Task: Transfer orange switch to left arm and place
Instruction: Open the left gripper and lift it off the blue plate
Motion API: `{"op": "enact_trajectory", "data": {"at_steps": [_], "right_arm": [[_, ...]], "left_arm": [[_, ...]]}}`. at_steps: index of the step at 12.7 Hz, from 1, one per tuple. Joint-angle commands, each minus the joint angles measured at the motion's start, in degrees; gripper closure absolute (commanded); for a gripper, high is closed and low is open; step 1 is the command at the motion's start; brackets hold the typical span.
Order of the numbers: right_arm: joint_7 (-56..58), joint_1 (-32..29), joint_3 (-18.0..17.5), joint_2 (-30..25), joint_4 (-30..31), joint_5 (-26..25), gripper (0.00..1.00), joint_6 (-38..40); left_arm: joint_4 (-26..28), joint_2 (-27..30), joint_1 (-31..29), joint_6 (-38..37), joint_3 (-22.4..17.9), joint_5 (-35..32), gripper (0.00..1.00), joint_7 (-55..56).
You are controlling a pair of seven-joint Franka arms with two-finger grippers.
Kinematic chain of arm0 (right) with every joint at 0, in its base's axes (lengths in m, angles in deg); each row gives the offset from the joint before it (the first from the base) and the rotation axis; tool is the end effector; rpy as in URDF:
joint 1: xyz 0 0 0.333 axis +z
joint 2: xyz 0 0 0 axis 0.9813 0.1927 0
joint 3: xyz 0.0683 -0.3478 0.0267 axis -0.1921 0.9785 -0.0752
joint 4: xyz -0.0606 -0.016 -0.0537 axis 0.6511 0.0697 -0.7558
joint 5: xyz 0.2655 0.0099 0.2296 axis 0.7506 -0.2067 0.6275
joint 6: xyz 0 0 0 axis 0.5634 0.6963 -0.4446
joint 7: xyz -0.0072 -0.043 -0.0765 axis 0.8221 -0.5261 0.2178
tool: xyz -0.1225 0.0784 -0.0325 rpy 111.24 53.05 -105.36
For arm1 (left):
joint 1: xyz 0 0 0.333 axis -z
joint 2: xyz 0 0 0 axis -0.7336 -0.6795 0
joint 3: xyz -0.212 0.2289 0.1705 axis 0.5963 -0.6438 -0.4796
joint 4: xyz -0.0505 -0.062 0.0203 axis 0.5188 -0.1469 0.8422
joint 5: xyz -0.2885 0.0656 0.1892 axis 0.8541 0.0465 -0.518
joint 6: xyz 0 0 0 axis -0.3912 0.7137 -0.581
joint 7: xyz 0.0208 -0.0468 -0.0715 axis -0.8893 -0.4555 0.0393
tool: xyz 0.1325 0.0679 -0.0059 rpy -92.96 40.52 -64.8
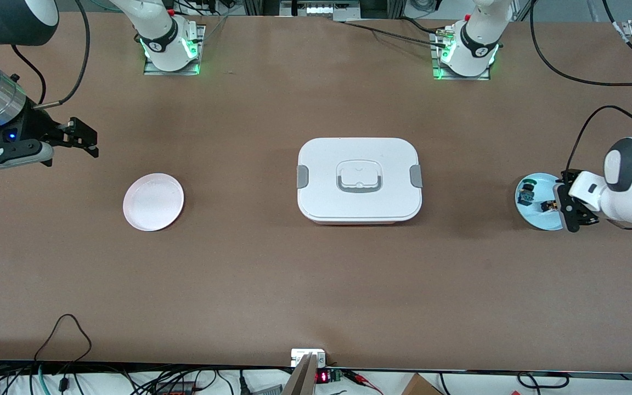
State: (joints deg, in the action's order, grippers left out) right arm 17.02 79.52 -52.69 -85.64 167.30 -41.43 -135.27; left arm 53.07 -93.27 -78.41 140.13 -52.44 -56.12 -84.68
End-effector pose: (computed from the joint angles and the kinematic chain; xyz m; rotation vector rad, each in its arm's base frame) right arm 0.5313 0.0373 0.5651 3.1131 0.3591 0.1185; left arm 0.5770 0.1662 0.2889 2.4201 -1.6377 -0.5332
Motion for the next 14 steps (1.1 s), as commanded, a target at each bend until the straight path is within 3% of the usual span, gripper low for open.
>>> {"op": "enact_trajectory", "data": {"at_steps": [1,4,8,9,11,12,14], "right_arm": [[-0.64,0.16,-0.02,0.39,-1.43,-0.21,0.0,0.72],[-0.91,-0.02,0.07,0.48,-1.43,-0.04,0.0,0.72],[-0.91,0.16,-0.02,0.48,-1.43,-0.04,0.0,0.81],[-0.91,0.16,-0.02,0.48,-1.52,-0.04,0.0,0.63],[-0.91,0.16,-0.02,0.48,-1.52,-0.04,0.0,0.72],[-0.91,0.07,-0.02,0.48,-1.52,0.05,0.0,0.72],[-0.91,0.07,-0.02,0.48,-1.52,0.05,0.0,0.72]], "left_arm": [[-8.19,0.02,0.89,-12.09,4.39,2.28,0.0,12.8],[-14.44,0.03,0.98,-18.53,9.85,3.24,0.0,28.56],[-22.35,1.16,1.68,-28.29,14.77,3.77,0.0,35.27],[-22.72,3.17,4.3,-28.31,13.04,4.12,0.0,37.02],[-20.89,10.71,12.98,-23.16,0.17,11.28,0.0,46.12],[-16.0,15.45,14.59,-19.73,-3.37,15.77,0.0,55.58],[-6.33,23.89,19.41,-9.98,-9.0,18.36,0.0,70.91]]}}
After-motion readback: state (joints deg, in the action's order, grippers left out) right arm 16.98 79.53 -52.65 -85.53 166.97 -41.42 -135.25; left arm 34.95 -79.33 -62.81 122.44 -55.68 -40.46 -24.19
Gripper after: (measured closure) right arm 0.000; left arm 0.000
